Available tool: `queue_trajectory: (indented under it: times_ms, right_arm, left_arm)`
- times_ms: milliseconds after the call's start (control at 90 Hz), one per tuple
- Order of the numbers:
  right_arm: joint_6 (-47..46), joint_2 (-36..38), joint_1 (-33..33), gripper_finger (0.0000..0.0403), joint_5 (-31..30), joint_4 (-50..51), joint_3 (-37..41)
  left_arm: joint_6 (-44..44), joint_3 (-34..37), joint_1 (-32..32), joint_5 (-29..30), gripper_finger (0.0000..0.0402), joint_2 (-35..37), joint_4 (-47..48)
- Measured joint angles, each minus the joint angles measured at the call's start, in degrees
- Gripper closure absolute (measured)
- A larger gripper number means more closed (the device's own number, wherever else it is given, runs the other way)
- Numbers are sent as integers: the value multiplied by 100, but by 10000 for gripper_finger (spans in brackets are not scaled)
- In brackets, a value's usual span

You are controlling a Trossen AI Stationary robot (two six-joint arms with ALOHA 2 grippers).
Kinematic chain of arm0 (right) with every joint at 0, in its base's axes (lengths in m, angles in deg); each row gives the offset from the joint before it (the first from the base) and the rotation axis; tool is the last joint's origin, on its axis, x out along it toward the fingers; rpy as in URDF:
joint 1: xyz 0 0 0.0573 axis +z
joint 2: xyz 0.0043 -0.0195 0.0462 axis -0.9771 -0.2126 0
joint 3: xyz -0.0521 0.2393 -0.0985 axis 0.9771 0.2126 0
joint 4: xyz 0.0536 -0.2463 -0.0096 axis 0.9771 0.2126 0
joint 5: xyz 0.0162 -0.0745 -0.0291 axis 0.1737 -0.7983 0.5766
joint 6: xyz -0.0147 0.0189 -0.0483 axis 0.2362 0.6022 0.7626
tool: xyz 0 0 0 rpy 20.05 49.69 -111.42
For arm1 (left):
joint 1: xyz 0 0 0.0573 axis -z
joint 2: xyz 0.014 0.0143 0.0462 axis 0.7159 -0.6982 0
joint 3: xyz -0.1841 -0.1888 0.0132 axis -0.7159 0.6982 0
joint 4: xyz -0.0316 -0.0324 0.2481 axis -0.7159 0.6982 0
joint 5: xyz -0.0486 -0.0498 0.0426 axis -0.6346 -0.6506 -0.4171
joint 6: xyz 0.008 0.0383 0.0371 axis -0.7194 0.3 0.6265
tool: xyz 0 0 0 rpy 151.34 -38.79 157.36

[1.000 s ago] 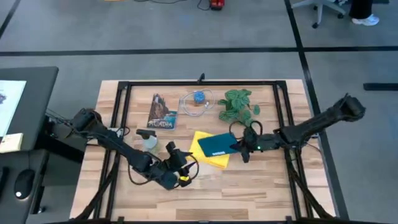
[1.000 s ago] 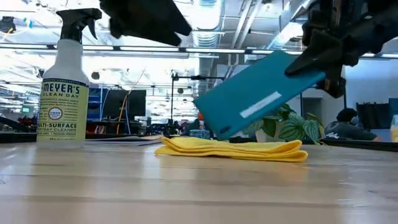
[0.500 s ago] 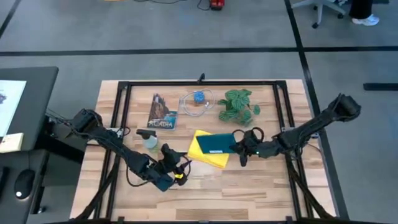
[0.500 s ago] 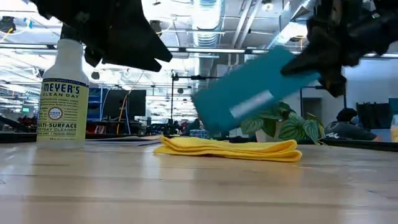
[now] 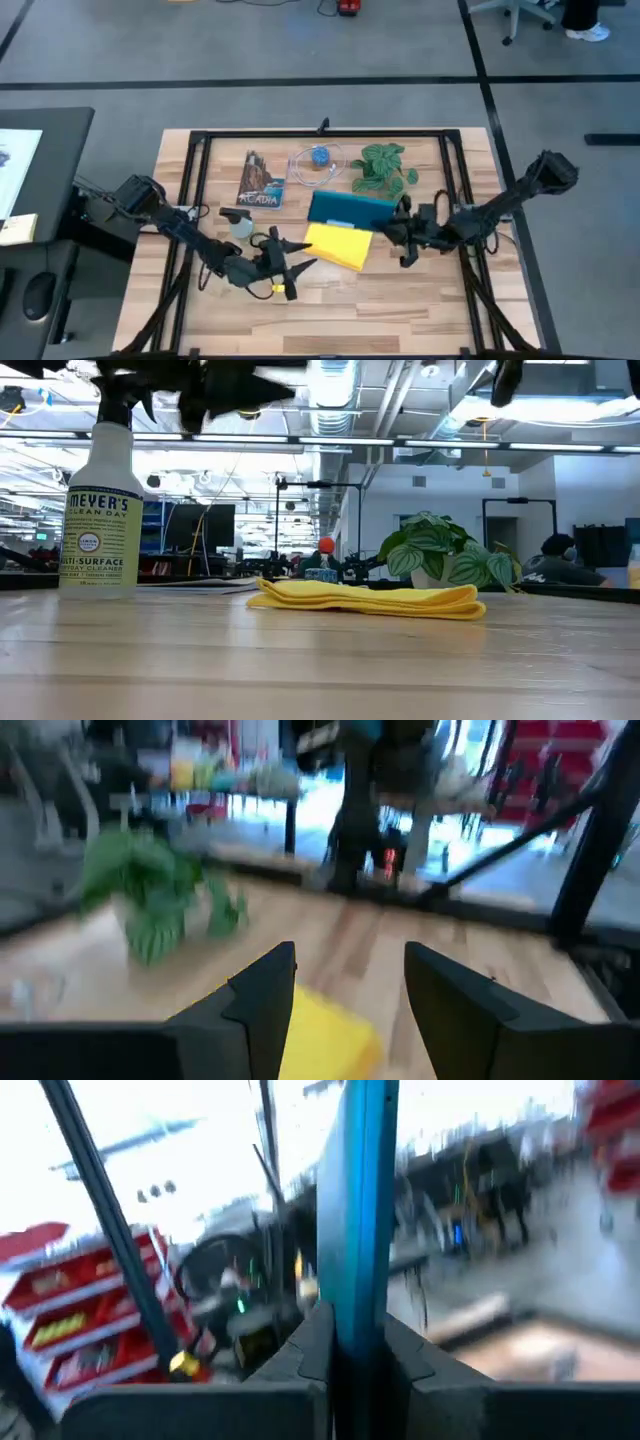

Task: Apply microfiber cloth
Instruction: Spray the blue tablet using the cleaning bottle

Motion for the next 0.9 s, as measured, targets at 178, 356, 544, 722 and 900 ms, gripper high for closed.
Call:
queue_trajectory:
  times_ms: [178, 356, 544, 722, 900]
  right_arm:
    - [537, -235, -247, 387, 639, -310, -305]
    - [945, -663, -407, 387, 1018, -298, -780]
    - [1306, -1058, -540, 387, 1141, -332, -1144]
    - [1315, -1351, -646, 387, 1215, -321, -1314]
    - [1288, -1517, -655, 387, 1201, -360, -1329]
  left_arm:
    - [1127, -4, -578, -1275, 235, 0, -1687]
    - [1202, -115, -1188, -2631, 235, 0, -2151]
    - [1411, -419, -1376, -3224, 235, 0, -2139]
    - [1814, -630, -1352, -3192, 235, 0, -2156]
    - [1787, -656, -1343, -2982, 236, 0, -2231]
